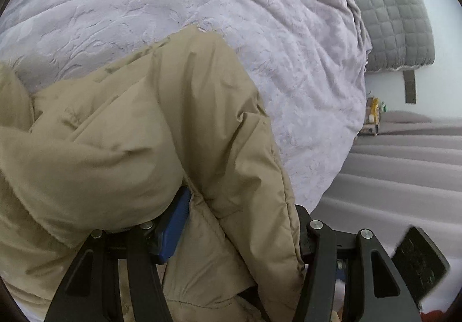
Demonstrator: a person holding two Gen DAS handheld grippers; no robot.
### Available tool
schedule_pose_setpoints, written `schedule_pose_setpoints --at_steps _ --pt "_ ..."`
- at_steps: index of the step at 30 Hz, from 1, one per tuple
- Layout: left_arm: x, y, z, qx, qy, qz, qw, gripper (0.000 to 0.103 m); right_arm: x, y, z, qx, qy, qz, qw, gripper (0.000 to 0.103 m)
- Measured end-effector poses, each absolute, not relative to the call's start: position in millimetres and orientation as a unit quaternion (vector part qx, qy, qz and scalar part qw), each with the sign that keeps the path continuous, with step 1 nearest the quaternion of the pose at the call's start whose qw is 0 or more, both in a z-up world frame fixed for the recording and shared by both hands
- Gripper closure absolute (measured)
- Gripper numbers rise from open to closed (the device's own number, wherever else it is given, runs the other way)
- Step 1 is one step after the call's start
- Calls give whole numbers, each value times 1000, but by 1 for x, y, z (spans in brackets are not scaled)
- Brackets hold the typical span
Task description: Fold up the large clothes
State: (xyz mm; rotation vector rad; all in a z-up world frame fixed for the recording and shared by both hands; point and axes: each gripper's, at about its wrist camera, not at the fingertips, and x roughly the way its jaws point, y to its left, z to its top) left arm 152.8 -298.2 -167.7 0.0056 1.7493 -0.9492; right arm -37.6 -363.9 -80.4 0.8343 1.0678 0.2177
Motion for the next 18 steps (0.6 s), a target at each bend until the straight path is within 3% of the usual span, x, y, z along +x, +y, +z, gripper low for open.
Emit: schedule_pose_setpoints --at_steps 5,7,8,12,18 --pt "150 -306 -149 49 714 -393 578 44 -10 -337 -86 324 518 68 788 23" --pt "146 -296 -116 72 662 -403 628 44 -5 -341 -95 302 530 28 792 67" --pt "144 -291 -102 81 635 -405 653 44 -4 -345 -100 307 534 19 788 74" --pt "143 -239 -55 98 536 -360 758 44 -16 -368 -122 334 544 -22 770 78" --pt "173 -180 -89 86 552 -227 798 44 -31 -391 -151 374 549 -51 745 77"
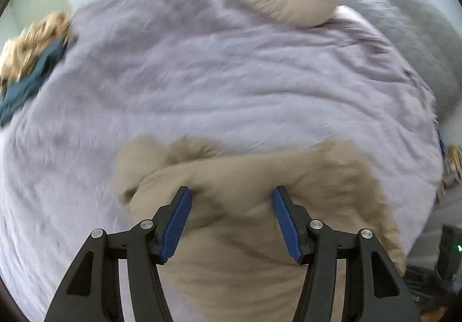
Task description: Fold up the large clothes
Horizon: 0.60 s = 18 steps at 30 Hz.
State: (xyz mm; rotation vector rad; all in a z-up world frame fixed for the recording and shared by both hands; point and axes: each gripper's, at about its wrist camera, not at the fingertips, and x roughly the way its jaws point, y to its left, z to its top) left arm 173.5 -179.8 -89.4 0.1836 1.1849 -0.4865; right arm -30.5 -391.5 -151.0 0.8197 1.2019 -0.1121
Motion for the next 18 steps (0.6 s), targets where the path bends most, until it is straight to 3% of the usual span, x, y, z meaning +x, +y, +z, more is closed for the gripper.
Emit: schedule_pose_setpoints --at_steps 6,18 --pt "180 -232 -136 152 525 -211 811 44 -35 -404 -171 396 551 -60 732 77" --pt "194 -291 -189 139 556 -196 796 44 -73 -449 -212 473 541 -71 692 76"
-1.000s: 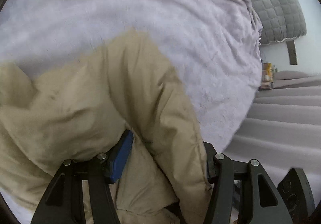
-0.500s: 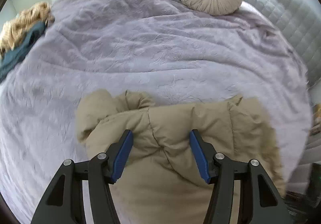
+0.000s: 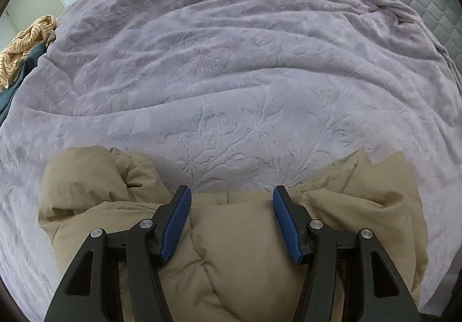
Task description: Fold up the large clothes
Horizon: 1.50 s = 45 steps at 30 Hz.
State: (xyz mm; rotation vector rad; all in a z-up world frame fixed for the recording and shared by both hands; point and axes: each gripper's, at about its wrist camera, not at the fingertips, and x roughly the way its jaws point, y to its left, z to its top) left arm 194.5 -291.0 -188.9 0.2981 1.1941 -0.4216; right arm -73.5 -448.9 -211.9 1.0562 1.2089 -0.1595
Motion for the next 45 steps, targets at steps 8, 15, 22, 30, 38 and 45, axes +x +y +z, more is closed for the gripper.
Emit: schedule_pose_setpoints --at_steps 8,15,22,30,38,45 --pt "197 -283 -191 132 562 -197 792 44 -80 -470 -128 382 513 -127 758 76" --pt "198 -278 -183 137 564 -194 791 44 -32 -444 -100 294 519 -49 801 76" --pt "185 -249 -135 137 560 -206 791 44 -14 -421 -164 243 605 -38 757 76" --pt "149 -187 -94 131 571 -188 789 44 -15 -444 -167 282 610 -44 740 75" --pt "119 -146 -94 90 599 -174 776 44 -18 -429 -133 266 595 -51 756 73" --pt "107 -129 -102 80 612 -169 768 43 -13 -419 -130 249 606 -53 753 73"
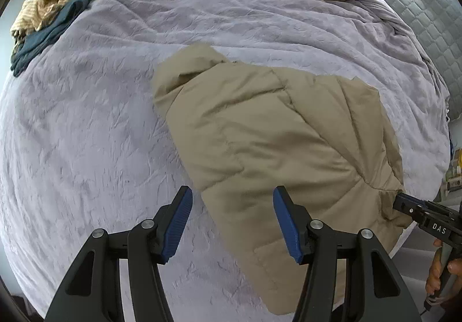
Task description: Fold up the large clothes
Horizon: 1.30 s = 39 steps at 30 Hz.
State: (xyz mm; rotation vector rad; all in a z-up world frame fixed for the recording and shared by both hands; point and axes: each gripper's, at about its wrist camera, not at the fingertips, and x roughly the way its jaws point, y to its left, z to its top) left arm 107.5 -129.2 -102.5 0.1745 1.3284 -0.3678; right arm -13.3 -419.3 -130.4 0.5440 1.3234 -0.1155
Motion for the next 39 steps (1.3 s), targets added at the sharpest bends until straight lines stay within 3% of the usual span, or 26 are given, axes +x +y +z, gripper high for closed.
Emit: schedule_pose_setpoints --at_steps 2,3,4,5,8,11,13,21,22,31,39 --pt "104 -125 -104 74 612 -168 769 40 -12 -419 -130 249 606 -52 754 73" --pt "104 -124 -105 71 614 -168 768 30 -12 -419 -130 249 604 -53 755 72" --pt "104 -122 -107 66 618 -169 765 4 -8 -417 -130 249 603 -54 756 69" --pt "103 -121 -107 59 619 -171 764 0 -5 -417 -129 249 602 -55 757 67" --pt "101 -120 -109 62 617 -178 764 0 -3 -421 -126 247 598 -52 761 57" --pt "102 -111 -111 33 620 -191 760 0 2 -428 -119 244 589 -49 769 42" --pt "103 -100 -115 -6 626 -204 753 0 5 -436 -114 251 580 -35 774 15" --pt "100 -65 -165 -161 665 -250 685 0 28 -460 -133 277 591 40 756 8" --pt "100 -59 -175 -197 669 -259 668 0 31 -461 -136 280 593 51 753 0" --pt "99 -63 -227 -295 658 -291 628 0 77 -478 -200 296 648 160 683 0" --pt "115 -76 -262 -330 646 -318 610 0 116 -468 -253 362 644 233 632 0"
